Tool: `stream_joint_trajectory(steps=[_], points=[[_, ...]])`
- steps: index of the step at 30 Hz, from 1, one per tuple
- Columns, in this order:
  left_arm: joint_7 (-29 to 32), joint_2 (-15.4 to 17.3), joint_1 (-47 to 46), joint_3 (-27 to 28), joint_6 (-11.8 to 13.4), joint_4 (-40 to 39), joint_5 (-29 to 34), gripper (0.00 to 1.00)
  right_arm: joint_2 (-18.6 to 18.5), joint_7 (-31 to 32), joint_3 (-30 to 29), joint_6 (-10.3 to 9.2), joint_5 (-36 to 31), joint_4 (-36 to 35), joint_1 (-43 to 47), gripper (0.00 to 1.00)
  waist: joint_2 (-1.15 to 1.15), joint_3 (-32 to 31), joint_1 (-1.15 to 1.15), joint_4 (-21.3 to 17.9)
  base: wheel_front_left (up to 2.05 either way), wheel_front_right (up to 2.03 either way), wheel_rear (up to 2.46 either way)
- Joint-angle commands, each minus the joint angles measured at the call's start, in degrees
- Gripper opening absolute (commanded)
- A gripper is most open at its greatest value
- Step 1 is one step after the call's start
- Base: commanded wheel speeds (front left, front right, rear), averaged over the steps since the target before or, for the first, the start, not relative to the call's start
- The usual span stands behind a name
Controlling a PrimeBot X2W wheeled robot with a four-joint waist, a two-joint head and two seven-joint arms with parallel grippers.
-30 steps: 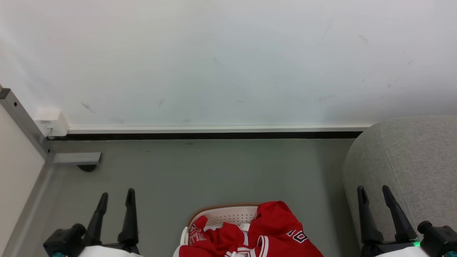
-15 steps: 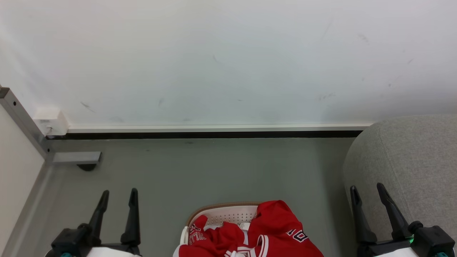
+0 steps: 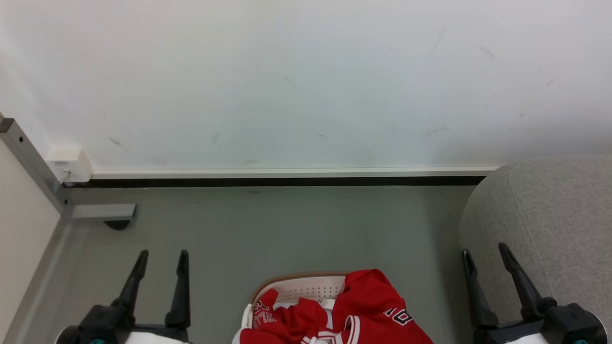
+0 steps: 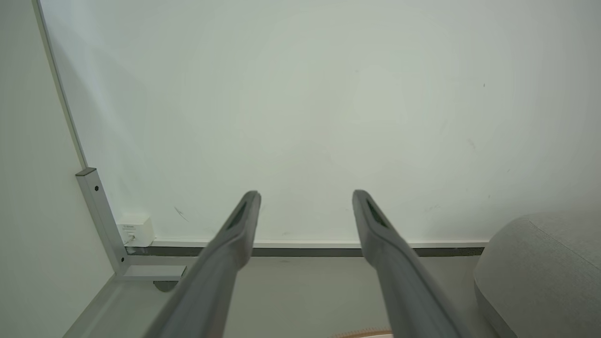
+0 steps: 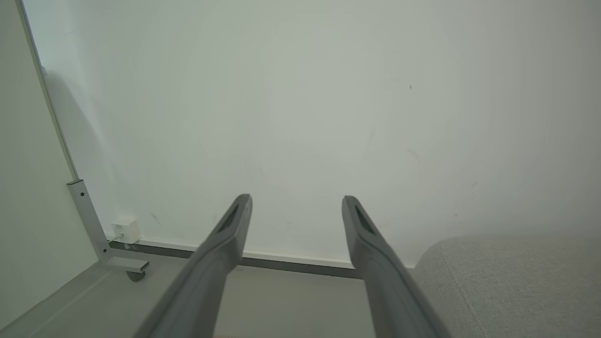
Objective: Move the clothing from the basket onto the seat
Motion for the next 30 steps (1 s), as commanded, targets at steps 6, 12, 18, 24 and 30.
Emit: stream_joint_trajectory(steps=[6, 12, 18, 24, 30], points=[[-0.4, 0.2, 0.2, 0.6, -0.1, 0.1, -0.5, 1.00, 0.2, -0.4, -0.3, -0.14, -1.0, -0.4, 0.1, 1.00, 0.00, -0.3, 0.00, 0.0, 0.00, 0.00, 0.00], [-0.4, 0.2, 0.3, 0.7, -0.2, 0.3, -1.2, 1.00, 0.2, -0.4, -0.3, -0.14, -0.5, -0.4, 0.3, 1.00, 0.00, -0.4, 0.00, 0.0, 0.00, 0.00, 0.00], [-0.4, 0.2, 0.2, 0.5, -0.2, 0.4, -1.5, 1.00, 0.2, -0.4, -0.2, -0.14, -0.3, -0.2, 0.2, 1.00, 0.00, -0.3, 0.00, 0.0, 0.00, 0.00, 0.00], [-0.4, 0.1, 0.2, 0.4, -0.1, 0.8, -2.1, 1.00, 0.2, -0.4, -0.3, -0.14, 0.0, 0.0, -0.1, 1.00, 0.00, -0.3, 0.00, -0.1, 0.00, 0.00, 0.00], [-0.4, 0.1, 0.3, 0.8, -0.2, 0.5, -2.2, 1.00, 0.2, -0.4, -0.1, -0.13, 0.2, -0.2, -0.3, 1.00, 0.00, 0.0, 0.00, -0.6, 0.00, 0.00, 0.00]])
